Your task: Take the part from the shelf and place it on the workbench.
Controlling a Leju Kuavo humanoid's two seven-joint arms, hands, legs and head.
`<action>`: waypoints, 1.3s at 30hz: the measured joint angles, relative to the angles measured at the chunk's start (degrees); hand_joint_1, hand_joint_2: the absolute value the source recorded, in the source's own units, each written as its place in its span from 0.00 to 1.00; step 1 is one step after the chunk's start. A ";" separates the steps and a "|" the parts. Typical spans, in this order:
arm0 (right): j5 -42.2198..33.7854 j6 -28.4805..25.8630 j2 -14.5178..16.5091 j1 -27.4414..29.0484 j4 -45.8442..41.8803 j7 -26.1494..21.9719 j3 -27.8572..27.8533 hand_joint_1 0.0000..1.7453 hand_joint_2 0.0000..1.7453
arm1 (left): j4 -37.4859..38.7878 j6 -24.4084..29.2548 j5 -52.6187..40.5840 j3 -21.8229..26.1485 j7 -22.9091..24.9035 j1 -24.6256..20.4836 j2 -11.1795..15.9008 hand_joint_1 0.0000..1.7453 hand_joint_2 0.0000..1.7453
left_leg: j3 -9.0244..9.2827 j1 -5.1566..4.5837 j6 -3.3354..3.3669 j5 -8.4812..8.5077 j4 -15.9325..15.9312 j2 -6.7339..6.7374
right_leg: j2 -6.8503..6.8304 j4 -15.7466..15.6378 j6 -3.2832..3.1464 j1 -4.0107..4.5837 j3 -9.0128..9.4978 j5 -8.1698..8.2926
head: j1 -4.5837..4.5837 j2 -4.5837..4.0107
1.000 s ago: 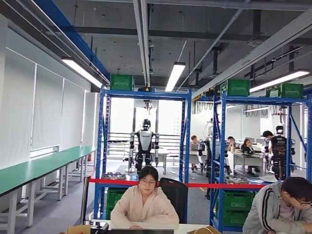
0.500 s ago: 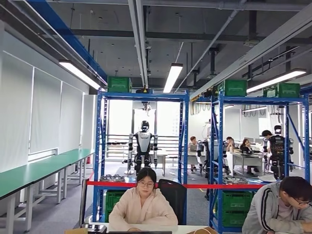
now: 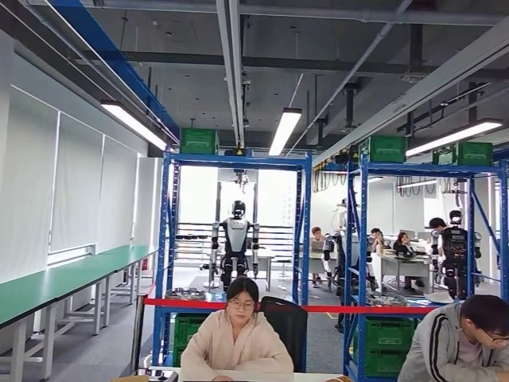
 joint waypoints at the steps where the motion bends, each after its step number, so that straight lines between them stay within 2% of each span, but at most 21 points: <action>1: -0.18 -0.01 -0.14 0.24 0.03 -0.36 -0.16 0.00 0.00 | 0.00 0.06 -0.27 0.00 -0.22 0.00 0.01 0.00 1.00 | 0.03 0.04 -0.27 0.05 -0.14 -0.02 | 0.00 -0.65 -0.10 0.16 0.28 -0.08 | 0.00 0.00; 2: -0.33 0.01 -0.30 0.57 0.06 -0.70 -0.28 0.00 0.00 | 0.00 0.13 -0.51 0.00 -0.36 0.01 0.02 0.00 1.00 | 0.10 0.09 -0.63 0.18 -0.38 -0.04 | 0.00 -0.92 -0.26 0.27 0.31 0.07 | -0.01 0.00; 4: -0.75 0.01 -0.56 1.26 0.11 -1.43 -0.49 0.00 0.00 | 0.00 0.22 -0.99 0.00 -0.50 0.08 0.05 0.00 0.50 | 0.04 0.15 -1.15 -0.20 -0.36 0.02 | -0.14 -1.76 -0.79 0.06 0.57 0.66 | -0.01 -0.01; 6: -1.59 0.01 -0.67 1.68 0.11 -2.56 -0.86 0.00 0.00 | 0.00 0.21 -1.39 0.00 -0.57 0.13 0.10 0.00 0.00 | -1.52 0.09 -1.31 -2.87 3.28 0.09 | -0.25 -2.50 -1.28 -0.20 0.74 1.20 | -0.01 -0.01; 8: -2.78 0.06 -0.75 2.22 0.13 -4.19 -1.43 0.00 0.00 | 0.00 0.20 -1.70 0.00 -0.62 0.19 0.17 0.00 0.00 | -4.73 0.03 -1.43 -6.52 10.63 0.10 | -0.24 -2.53 -1.46 -0.09 0.68 1.25 | -0.01 -0.01; 9: -3.37 0.10 -0.81 2.55 0.13 -5.02 -1.69 0.00 0.00 | 0.00 0.24 -1.76 0.00 -0.62 0.26 0.22 0.00 0.00 | -6.06 0.03 -1.53 -7.48 13.62 0.10 | -0.24 -2.51 -1.48 -0.04 0.68 1.23 | -0.01 -0.01; 10: -3.96 0.13 -0.89 2.83 0.13 -6.00 -1.95 0.00 0.00 | 0.00 0.28 -1.82 -0.01 -0.61 0.35 0.27 0.00 0.00 | -6.53 0.05 -1.62 -7.32 14.67 0.11 | -0.22 -2.47 -1.48 -0.03 0.68 1.20 | -0.01 -0.01; 11: -4.49 0.11 -0.96 3.02 0.10 -7.02 -2.21 0.00 0.00 | 0.00 0.31 -1.85 -0.01 -0.61 0.40 0.34 0.00 0.00 | -5.97 0.09 -1.70 -6.10 13.48 0.12 | -0.17 -2.36 -1.42 -0.05 0.68 1.14 | -0.01 -0.01; 14: -6.05 -0.45 -1.16 3.13 -0.49 -10.36 -2.93 0.00 0.00 | 0.00 0.37 -1.91 -0.02 -0.48 0.35 0.56 0.00 0.00 | -1.07 0.25 -1.73 -1.03 3.07 0.17 | 0.03 -1.40 -0.79 -0.01 0.45 0.54 | -0.01 -0.01; 16: -7.33 -1.07 -1.30 3.25 -1.32 -12.37 -3.21 0.00 0.00 | 0.00 0.39 -1.90 -0.02 -0.28 0.31 0.58 0.00 0.00 | 0.19 0.15 -1.31 -0.51 0.18 0.14 | 0.12 -0.79 -0.31 0.18 0.03 0.29 | 0.00 -0.01; 20: -13.40 -1.34 -1.43 4.84 -5.08 -18.66 -4.50 0.00 0.00 | 0.00 0.37 -1.86 -0.02 -0.05 0.46 0.57 0.00 0.00 | 0.19 0.10 -0.15 -0.33 -0.01 0.12 | 0.07 0.48 0.45 0.02 -0.56 -0.72 | -0.01 -0.01; 21: -16.38 -0.74 -1.49 5.57 -6.78 -21.11 -5.22 0.00 0.00 | 0.00 0.31 -1.85 -0.02 -0.07 0.43 0.57 0.00 0.00 | 0.22 0.20 0.10 -0.29 -0.07 0.13 | 0.03 2.52 0.75 -0.08 -1.41 -2.06 | -0.01 -0.01; 23: -23.54 1.34 -1.74 8.06 -11.56 -25.45 -7.11 0.00 0.00 | 0.00 0.10 -1.85 -0.02 -0.19 0.43 0.59 0.00 0.00 | 0.25 0.21 0.40 -0.34 -0.08 0.12 | -0.03 9.59 1.24 -0.33 -4.55 -5.59 | -0.01 -0.01; 25: -29.16 3.35 -2.15 11.43 -17.47 -27.35 -9.06 0.00 0.00 | 0.00 -0.10 -1.85 -0.02 -0.31 0.56 0.60 0.00 0.00 | 0.28 0.17 0.50 -0.42 -0.08 0.06 | -0.03 15.02 1.41 -0.45 -7.25 -7.12 | -0.01 -0.01; 26: -30.73 4.06 -2.38 12.77 -20.08 -27.54 -9.79 0.00 0.00 | 0.00 -0.18 -1.85 -0.02 -0.36 0.62 0.61 0.00 0.00 | 0.31 0.14 0.53 -0.45 -0.08 0.02 | -0.02 14.96 1.36 -0.46 -7.36 -6.43 | -0.01 -0.01; 27: -32.07 4.71 -2.58 13.85 -22.43 -27.84 -10.41 0.00 0.00 | 0.00 -0.23 -1.86 -0.02 -0.40 0.65 0.61 0.00 0.00 | 0.35 0.11 0.53 -0.48 -0.08 -0.03 | -0.02 12.65 1.16 -0.44 -6.43 -4.78 | -0.01 -0.01; 30: -41.35 8.49 -2.82 16.87 -30.13 -31.43 -12.89 0.00 0.00 | 0.00 -0.34 -2.33 -0.02 -0.48 0.58 0.55 0.00 0.00 | 0.35 -0.02 0.31 -0.59 -0.14 -0.14 | 0.00 1.57 0.16 0.02 -1.45 0.11 | -0.01 -0.01; 31: -46.18 10.57 -2.76 18.62 -33.96 -32.76 -14.25 0.00 0.00 | 0.00 -0.37 -2.65 -0.02 -0.49 0.58 0.52 0.00 0.00 | 0.32 0.00 0.16 -0.61 -0.19 -0.17 | 0.00 -0.24 -0.06 0.23 -0.62 0.50 | -0.01 -0.01; 35: -61.42 19.73 -1.98 26.21 -52.85 -33.83 -20.74 0.00 0.00 | 0.00 -0.60 -3.72 -0.02 -0.78 0.91 0.51 0.00 0.00 | 0.29 0.14 -0.84 -1.34 -0.15 -0.20 | -0.21 -1.80 -0.87 0.29 0.04 0.67 | -0.01 -0.01; 37: -67.00 24.68 -1.08 28.98 -61.41 -33.74 -23.37 0.00 0.00 | 0.00 -0.75 -3.84 -0.02 -1.39 0.90 0.54 0.00 0.00 | -1.35 0.03 -0.90 -4.29 4.08 -0.11 | -0.36 -2.49 -1.35 0.07 0.48 0.94 | -0.01 -0.01; 39: -70.92 28.73 -0.31 31.73 -68.51 -33.77 -25.18 0.00 0.00 | 0.00 -0.81 -3.68 -0.02 -1.85 0.90 0.60 0.00 0.00 | -4.48 -0.07 -1.02 -7.72 11.38 -0.10 | -0.40 -2.49 -1.55 0.14 0.64 0.92 | -0.01 -0.01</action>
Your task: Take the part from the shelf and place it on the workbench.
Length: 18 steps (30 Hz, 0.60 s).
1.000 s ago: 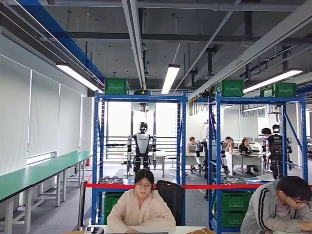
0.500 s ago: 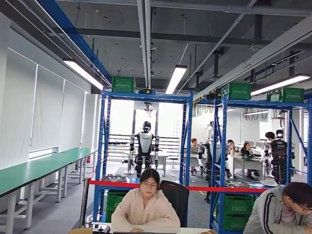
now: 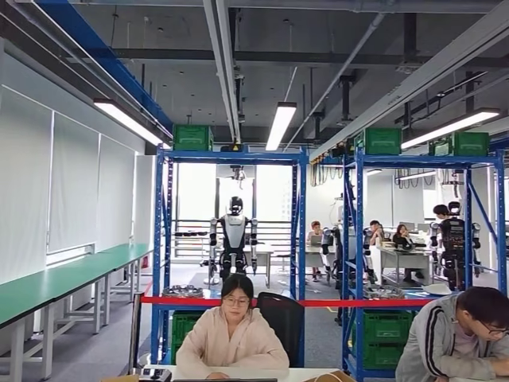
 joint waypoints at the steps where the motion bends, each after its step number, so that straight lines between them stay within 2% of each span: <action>1: -1.06 1.38 0.34 1.45 -3.05 -0.08 -0.51 0.00 0.00 | 0.00 0.01 0.13 0.00 -0.08 0.03 0.03 0.00 0.00 | -1.08 0.01 -0.15 -0.69 2.45 0.01 | -0.01 0.09 -0.04 0.02 0.03 -0.02 | 0.00 0.00; 2: -1.81 2.55 0.64 2.96 -6.13 -0.24 -0.87 0.00 0.00 | 0.00 0.04 0.28 0.00 -0.10 0.05 0.05 0.00 0.00 | -1.24 0.04 -0.31 -0.33 2.91 0.02 | 0.01 0.24 -0.02 0.00 0.03 -0.05 | 0.00 0.00; 3: -2.27 3.60 0.94 4.38 -9.13 -0.40 -1.12 0.00 0.00 | 0.00 0.08 0.42 0.00 -0.10 0.04 0.07 0.00 0.00 | -0.35 0.11 -0.45 0.99 1.19 0.04 | 0.06 0.45 0.06 -0.06 0.01 -0.12 | 0.00 0.00; 5: -2.72 5.34 1.44 6.86 -14.34 -0.65 -1.41 0.00 0.00 | 0.00 0.15 0.71 0.00 -0.10 -0.04 0.10 0.00 0.00 | 3.36 0.30 -0.66 4.37 -6.01 0.07 | 0.22 1.16 0.50 -0.13 -0.17 -0.48 | 0.00 0.00; 7: -2.81 7.04 1.87 8.96 -18.23 -0.67 -1.55 0.00 0.00 | 0.00 0.16 1.03 0.00 -0.05 -0.11 0.13 0.00 0.00 | 5.61 0.32 -0.41 5.89 -10.54 -0.03 | 0.41 2.07 1.07 0.01 -0.56 -0.83 | -0.01 0.00; 10: -2.67 10.26 2.57 12.40 -22.81 -0.67 -1.63 0.00 0.00 | 0.00 0.25 1.81 0.00 0.06 0.03 0.14 0.00 0.00 | 5.64 -0.03 0.58 6.30 -11.01 -0.11 | 0.49 2.36 1.81 -0.18 -0.80 -0.72 | -0.02 0.00; 11: -2.55 11.32 2.84 13.50 -23.95 -0.67 -1.67 0.00 0.00 | 0.00 0.29 2.07 0.01 0.07 0.06 0.14 0.00 0.00 | 5.56 -0.04 1.01 6.55 -11.10 -0.04 | 0.48 2.67 2.08 -0.30 -0.90 -1.23 | -0.02 0.00; 12: -2.40 12.35 3.10 14.54 -24.96 -0.67 -1.73 0.00 0.00 | 0.00 0.33 2.33 0.04 0.07 0.08 0.14 0.00 0.00 | 5.40 0.01 1.45 6.83 -11.19 0.04 | 0.46 3.78 2.36 -0.41 -1.23 -2.52 | -0.02 0.00; 13: -2.28 13.28 3.36 15.56 -25.76 -0.67 -1.79 0.00 0.00 | 0.00 0.39 2.59 0.08 0.06 0.08 0.14 0.00 0.00 | 5.18 0.08 1.84 7.10 -11.27 0.15 | 0.43 5.87 2.63 -0.53 -1.85 -4.52 | -0.02 0.00; 15: -2.10 14.90 3.84 17.63 -27.01 -0.67 -1.85 0.00 0.00 | 0.00 0.49 3.09 0.19 0.07 0.14 0.14 0.00 0.00 | 4.62 -0.03 2.23 7.57 -11.26 0.32 | 0.39 12.86 3.09 -0.78 -3.76 -9.50 | -0.02 0.00; 16: -2.07 15.65 4.05 18.59 -27.40 -0.67 -1.87 0.00 0.00 | 0.00 0.54 3.28 0.22 0.11 0.18 0.15 0.00 0.00 | 4.29 -0.13 2.29 7.83 -11.25 0.39 | 0.38 15.94 3.22 -0.87 -4.40 -11.12 | -0.02 0.00; 17: -2.04 16.50 4.25 19.48 -27.71 -0.67 -1.92 0.00 0.00 | 0.00 0.55 3.48 0.24 0.16 0.21 0.15 0.00 0.00 | 3.93 -0.22 2.29 8.13 -11.24 0.44 | 0.38 17.54 3.26 -0.92 -4.29 -11.79 | -0.02 0.00; 18: -1.98 17.51 4.46 20.27 -27.93 -0.67 -2.01 0.00 0.00 | 0.00 0.60 3.65 0.26 0.21 0.23 0.16 0.00 0.00 | 3.58 -0.33 2.25 8.44 -11.24 0.46 | 0.38 16.68 3.17 -0.94 -2.97 -11.29 | -0.02 0.00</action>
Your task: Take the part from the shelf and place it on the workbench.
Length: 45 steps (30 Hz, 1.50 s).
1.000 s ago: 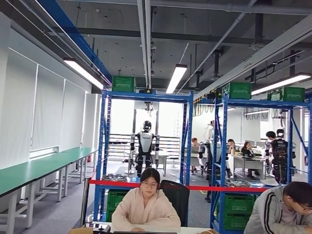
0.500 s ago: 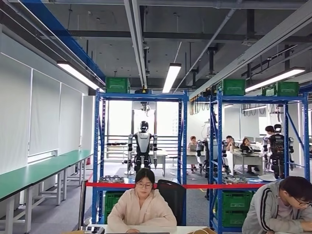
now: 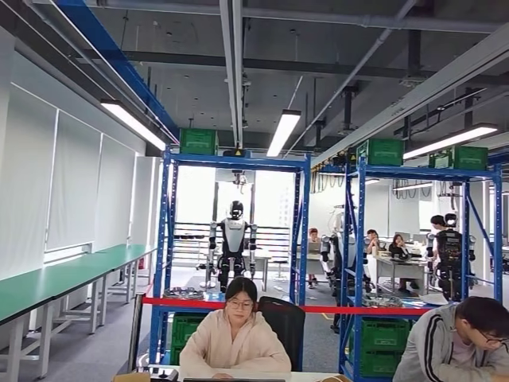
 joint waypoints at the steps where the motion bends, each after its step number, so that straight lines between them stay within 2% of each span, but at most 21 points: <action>1: 0.14 1.07 0.20 0.73 -0.19 0.00 -0.09 0.00 0.00 | 0.00 0.05 0.24 0.02 0.05 0.02 -0.01 0.00 0.00 | -0.32 -0.10 -0.05 0.32 0.00 -0.01 | 0.01 -2.97 -0.21 0.02 2.36 1.24 | 0.00 0.00; 4: 0.43 2.79 0.43 2.77 -0.49 0.00 -0.19 0.00 0.00 | -0.04 0.76 -0.08 0.28 0.27 0.25 -0.05 0.00 0.00 | -0.92 -0.25 -0.57 1.31 -0.08 -0.09 | 0.03 -14.94 -1.19 0.53 10.43 4.25 | 0.01 0.00; 6: 0.02 1.32 -0.17 3.84 -0.51 0.00 0.12 0.00 0.00 | -0.57 2.11 -2.81 1.64 0.74 0.60 0.03 0.00 0.00 | -1.04 -0.03 -1.33 2.19 -0.47 -0.11 | 0.04 -17.66 -1.59 1.06 11.74 4.79 | 0.01 0.00; 8: -0.04 0.62 -0.89 4.63 -0.43 0.00 0.47 0.00 0.00 | -1.22 2.64 -5.20 3.82 1.08 0.98 0.19 0.00 0.00 | -1.18 0.20 -2.02 2.56 -0.93 -0.12 | -0.17 -18.30 -2.14 1.14 11.26 6.05 | 0.02 0.00; 9: 0.26 1.23 -1.03 5.03 -0.29 0.00 0.50 0.00 0.00 | -1.36 2.34 -5.54 4.69 1.09 1.11 0.19 0.00 0.00 | -1.43 0.19 -2.21 1.50 -0.48 -0.13 | -0.34 -18.68 -2.50 1.06 10.86 6.77 | 0.02 0.01; 13: 3.08 4.75 -0.83 8.16 1.84 0.00 -0.24 0.00 0.00 | -1.34 0.81 -6.38 7.19 0.91 1.31 0.08 0.00 0.00 | -3.63 0.18 -2.53 -8.32 10.68 -0.13 | -1.00 -18.95 -3.39 1.12 8.23 9.15 | 0.02 0.00; 15: 3.88 4.72 -0.83 9.61 3.54 0.00 -0.57 0.00 0.00 | -1.33 0.70 -6.50 8.23 0.72 1.47 0.03 0.00 0.00 | -2.76 0.18 -2.75 -8.16 13.82 -0.12 | -1.13 -18.60 -3.35 1.22 6.60 10.11 | 0.02 0.00; 16: 3.96 4.58 -0.91 10.15 4.31 0.00 -0.68 0.00 0.00 | -1.32 0.73 -6.50 8.60 0.62 1.56 0.02 0.00 0.00 | -1.10 0.20 -2.83 -6.70 12.63 -0.12 | -1.12 -18.25 -3.22 1.20 5.71 10.50 | 0.02 0.00; 18: 3.96 4.39 -1.08 10.95 5.34 0.00 -0.93 0.00 0.00 | -1.28 0.75 -6.43 9.24 0.51 1.60 -0.02 0.00 0.00 | 4.30 0.28 -2.91 -4.55 5.73 -0.12 | -1.06 -17.00 -2.84 1.21 3.93 10.97 | 0.02 0.01; 20: 4.00 4.15 -1.17 11.45 6.21 0.00 -1.16 0.00 0.00 | -1.25 0.92 -6.04 9.64 0.52 1.48 -0.08 0.00 0.00 | 8.47 0.23 -2.60 -5.08 -0.58 -0.15 | -1.01 -15.63 -2.29 1.36 2.56 11.34 | 0.02 0.01; 23: 4.69 2.71 -1.41 12.54 7.94 0.00 -1.38 0.00 0.00 | -1.22 1.16 -5.30 9.83 0.57 1.58 -0.33 0.00 0.00 | 8.71 0.08 -1.54 -5.44 -2.37 -0.09 | -0.93 -14.94 -1.26 1.31 1.58 12.00 | 0.01 0.00; 25: 5.24 1.69 -1.80 13.20 8.90 0.00 -1.46 0.00 0.00 | -1.20 1.17 -5.07 9.85 0.56 1.68 -0.54 0.00 0.00 | 7.76 0.15 -0.45 -4.47 -2.47 0.15 | -0.76 -12.85 -0.50 1.04 0.65 9.28 | 0.03 0.01; 27: 5.73 0.49 -2.32 13.57 9.73 0.00 -1.51 0.00 0.00 | -1.18 1.17 -4.83 9.86 0.52 1.65 -0.61 0.00 0.00 | 6.53 0.03 0.19 -3.39 -2.46 0.34 | -0.65 -6.93 0.14 0.67 -0.97 3.94 | 0.03 0.01; 29: 6.44 -1.86 -2.94 13.97 10.71 0.00 -1.43 0.00 0.00 | -1.16 1.16 -4.44 9.85 0.46 1.64 -0.63 0.00 0.00 | 5.21 -0.19 0.34 -2.32 -2.38 0.43 | -0.62 -0.82 0.44 0.38 -1.83 1.17 | 0.02 0.00; 31: 6.80 -4.33 -3.66 14.41 11.76 0.00 -1.17 0.00 0.00 | -1.11 1.14 -4.02 9.84 0.38 1.64 -0.69 0.00 0.00 | 3.85 -0.45 0.32 -1.26 -2.31 0.46 | -0.57 -1.04 0.35 0.29 0.44 2.91 | 0.02 0.00; 33: 6.71 -5.42 -4.30 14.66 12.65 0.00 -1.01 0.00 0.00 | -1.04 1.13 -3.61 9.84 0.34 1.65 -0.92 0.00 0.00 | 2.80 -0.68 0.19 -0.30 -2.30 0.42 | -0.45 -8.44 -0.31 0.44 6.26 5.60 | 0.03 0.01; 35: 6.66 -6.18 -4.71 14.55 13.71 0.00 -0.93 0.00 0.00 | -1.00 1.13 -3.15 9.84 0.32 1.70 -1.23 0.00 0.00 | 2.23 -0.79 -0.23 0.57 -2.33 0.38 | -0.28 -16.54 -1.14 0.83 11.64 6.00 | 0.04 0.01; 38: 6.74 -8.01 -5.07 14.45 16.71 0.00 -0.20 0.00 0.00 | -0.92 1.11 -2.55 9.84 0.21 1.73 -1.56 0.00 0.00 | 1.60 -0.42 -1.25 1.75 -2.49 0.41 | -0.35 -20.15 -1.97 1.31 12.86 6.27 | 0.04 0.02; 40: 7.49 -9.40 -5.64 15.29 18.19 0.00 -0.08 0.00 0.00 | -0.87 1.06 -2.31 9.84 0.15 1.89 -1.79 0.00 0.00 | 0.92 -0.33 -1.67 -0.46 -1.17 0.35 | -0.77 -20.58 -2.70 1.19 12.00 7.50 | 0.05 0.01; 43: 9.26 -14.43 -7.37 15.92 21.47 0.00 0.16 0.00 0.00 | -0.83 0.79 -1.92 9.81 -0.35 2.22 -2.06 0.00 0.00 | -1.03 -0.31 -1.94 -8.56 7.68 0.31 | -1.06 -20.35 -3.40 1.30 9.73 9.18 | 0.07 0.00; 45: 10.69 -19.54 -9.14 15.87 25.01 0.01 1.24 0.00 0.00 | -0.78 0.58 -1.65 9.79 -0.67 2.23 -2.07 0.00 0.00 | -1.21 -0.31 -2.13 -9.53 12.66 0.30 | -1.13 -19.71 -3.34 1.43 7.79 10.20 | 0.07 0.00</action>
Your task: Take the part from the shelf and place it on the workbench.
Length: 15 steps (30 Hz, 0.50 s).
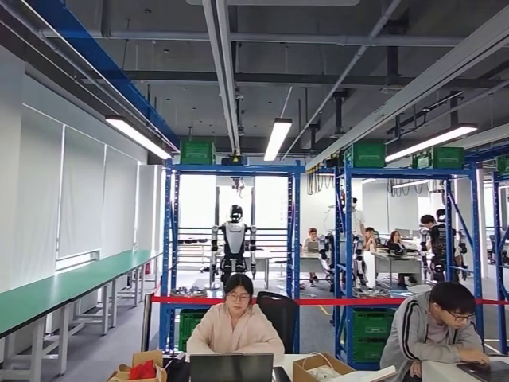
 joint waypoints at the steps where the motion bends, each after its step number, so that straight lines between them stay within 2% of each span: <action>1: 0.70 -2.25 -0.91 -0.04 1.92 0.01 0.72 0.00 0.00 | 0.03 -0.08 0.09 -0.02 -0.04 0.00 0.00 0.00 0.00 | 1.02 0.02 -0.07 1.34 -0.04 0.00 | -0.02 0.50 0.12 -0.01 -1.11 0.42 | 0.00 0.00; 2: 1.30 -3.94 -1.70 -0.11 3.81 0.01 1.41 0.00 0.00 | 0.07 -0.11 0.22 -0.03 -0.06 -0.01 0.00 0.00 0.00 | 2.92 0.07 -0.12 3.07 -2.02 0.01 | -0.01 1.11 0.29 -0.05 -2.22 0.76 | 0.00 0.00; 3: 1.72 -5.10 -2.34 -0.19 5.66 0.02 2.01 0.00 0.00 | 0.12 -0.13 0.37 -0.04 -0.09 -0.04 -0.01 0.00 0.00 | 5.54 0.13 -0.14 4.24 -5.48 0.01 | 0.01 1.84 0.50 -0.09 -3.27 1.03 | 0.00 0.00; 5: 2.59 -7.51 -3.35 -0.66 9.75 0.01 3.11 0.00 0.00 | 0.24 -0.09 0.78 -0.07 -0.18 -0.18 -0.02 0.00 0.00 | 10.31 0.10 0.16 4.13 -12.84 -0.01 | 0.06 3.33 1.03 0.00 -4.95 1.46 | 0.00 0.00; 6: 3.04 -9.03 -3.79 -1.13 12.54 0.01 3.69 0.00 0.00 | 0.29 -0.01 0.94 -0.09 -0.21 -0.24 -0.04 0.00 0.00 | 11.51 0.03 0.39 3.49 -15.04 -0.02 | 0.07 3.81 1.33 0.05 -5.49 1.79 | -0.01 0.00; 8: 3.69 -11.79 -4.58 -1.92 18.11 -0.01 4.64 0.00 0.00 | 0.34 0.15 1.14 -0.18 -0.22 -0.23 -0.19 0.00 0.00 | 11.47 -0.07 1.16 3.29 -16.06 -0.01 | 0.13 4.10 1.98 0.05 -6.08 2.58 | -0.01 0.00; 9: 3.86 -13.22 -4.91 -2.41 21.31 -0.01 5.13 0.00 0.00 | 0.37 0.20 1.14 -0.25 -0.22 -0.18 -0.32 0.00 0.00 | 11.10 -0.03 1.64 3.68 -16.09 0.05 | 0.25 4.35 2.34 -0.03 -6.35 2.27 | -0.02 0.00; 10: 3.89 -14.70 -5.16 -3.10 24.85 0.01 5.67 0.00 0.00 | 0.40 0.24 1.15 -0.32 -0.22 -0.14 -0.44 0.00 0.00 | 10.61 0.02 2.17 4.22 -16.11 0.15 | 0.38 5.26 2.72 -0.17 -6.73 0.93 | -0.01 0.00; 11: 3.77 -16.32 -5.34 -3.98 29.02 0.03 6.30 0.00 0.00 | 0.43 0.28 1.16 -0.39 -0.22 -0.13 -0.55 0.00 0.00 | 10.01 0.07 2.64 4.83 -16.17 0.26 | 0.50 7.13 3.09 -0.36 -7.31 -1.35 | -0.01 0.00; 13: 3.21 -19.44 -5.34 -6.55 39.22 0.33 7.38 0.00 0.00 | 0.48 0.35 1.23 -0.55 -0.22 -0.19 -0.58 0.00 0.00 | 8.52 -0.12 3.10 6.07 -16.12 0.36 | 0.58 13.61 3.69 -0.81 -8.78 -6.92 | -0.01 0.00; 14: 2.79 -20.90 -5.19 -8.06 45.06 1.23 7.63 0.00 0.00 | 0.48 0.34 1.31 -0.70 -0.22 -0.21 -0.59 0.00 0.00 | 7.74 -0.24 3.20 6.69 -16.07 0.41 | 0.58 16.89 3.86 -0.99 -9.21 -8.44 | -0.02 0.00; 15: 2.37 -22.37 -5.03 -9.48 50.92 2.92 7.72 0.00 0.00 | 0.48 0.33 1.42 -0.90 -0.22 -0.21 -0.60 0.00 0.00 | 6.95 -0.36 3.24 7.29 -16.02 0.44 | 0.59 19.02 3.95 -1.10 -9.06 -8.73 | -0.02 0.00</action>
